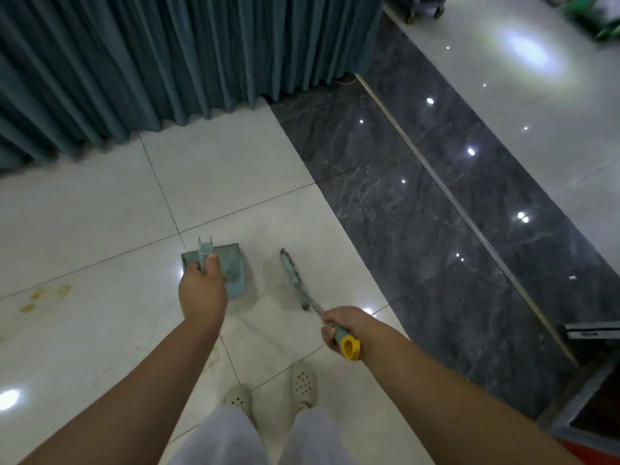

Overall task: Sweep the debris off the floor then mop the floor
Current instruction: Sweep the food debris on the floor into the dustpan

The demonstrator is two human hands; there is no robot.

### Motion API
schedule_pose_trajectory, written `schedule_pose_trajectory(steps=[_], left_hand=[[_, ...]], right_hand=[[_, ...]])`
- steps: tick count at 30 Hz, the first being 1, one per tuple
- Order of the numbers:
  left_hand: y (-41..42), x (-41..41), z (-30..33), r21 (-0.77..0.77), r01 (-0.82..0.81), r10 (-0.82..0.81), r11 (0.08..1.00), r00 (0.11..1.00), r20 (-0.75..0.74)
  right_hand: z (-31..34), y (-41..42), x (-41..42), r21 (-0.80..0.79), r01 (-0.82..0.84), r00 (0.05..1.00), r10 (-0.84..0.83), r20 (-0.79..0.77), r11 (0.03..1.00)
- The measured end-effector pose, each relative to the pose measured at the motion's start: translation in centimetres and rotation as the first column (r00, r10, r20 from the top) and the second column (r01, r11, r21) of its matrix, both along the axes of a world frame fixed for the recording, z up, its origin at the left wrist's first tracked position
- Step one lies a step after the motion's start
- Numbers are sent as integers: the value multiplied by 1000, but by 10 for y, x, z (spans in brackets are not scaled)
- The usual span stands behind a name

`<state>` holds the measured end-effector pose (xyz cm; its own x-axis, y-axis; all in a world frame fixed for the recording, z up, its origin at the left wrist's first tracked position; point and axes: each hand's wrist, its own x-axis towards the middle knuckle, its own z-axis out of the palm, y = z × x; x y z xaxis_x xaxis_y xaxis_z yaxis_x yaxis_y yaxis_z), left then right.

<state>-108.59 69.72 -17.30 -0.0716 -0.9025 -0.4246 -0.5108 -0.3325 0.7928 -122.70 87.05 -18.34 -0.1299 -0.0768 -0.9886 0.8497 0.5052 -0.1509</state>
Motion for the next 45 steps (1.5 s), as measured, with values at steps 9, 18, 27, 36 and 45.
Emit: schedule_pose_trajectory(steps=[9, 18, 27, 36, 45], left_hand=[[16, 18, 1, -49, -231, 232, 972, 972, 29], [27, 69, -9, -60, -454, 458, 889, 887, 55], [36, 114, -18, -84, -581, 584, 809, 811, 15], [21, 145, -12, -54, -588, 590, 807, 806, 48], [8, 180, -15, -76, -530, 534, 845, 845, 42]], right_hand=[[-15, -42, -89, -80, -181, 979, 172, -108, 980], [-40, -94, -81, 50, -651, 740, 648, -179, 757], [-38, -87, 11, 157, -906, 393, 919, -42, 394], [-17, -77, 29, 152, -887, 444, 896, 18, 436], [-9, -64, 24, 164, -737, 653, 753, -80, 656]])
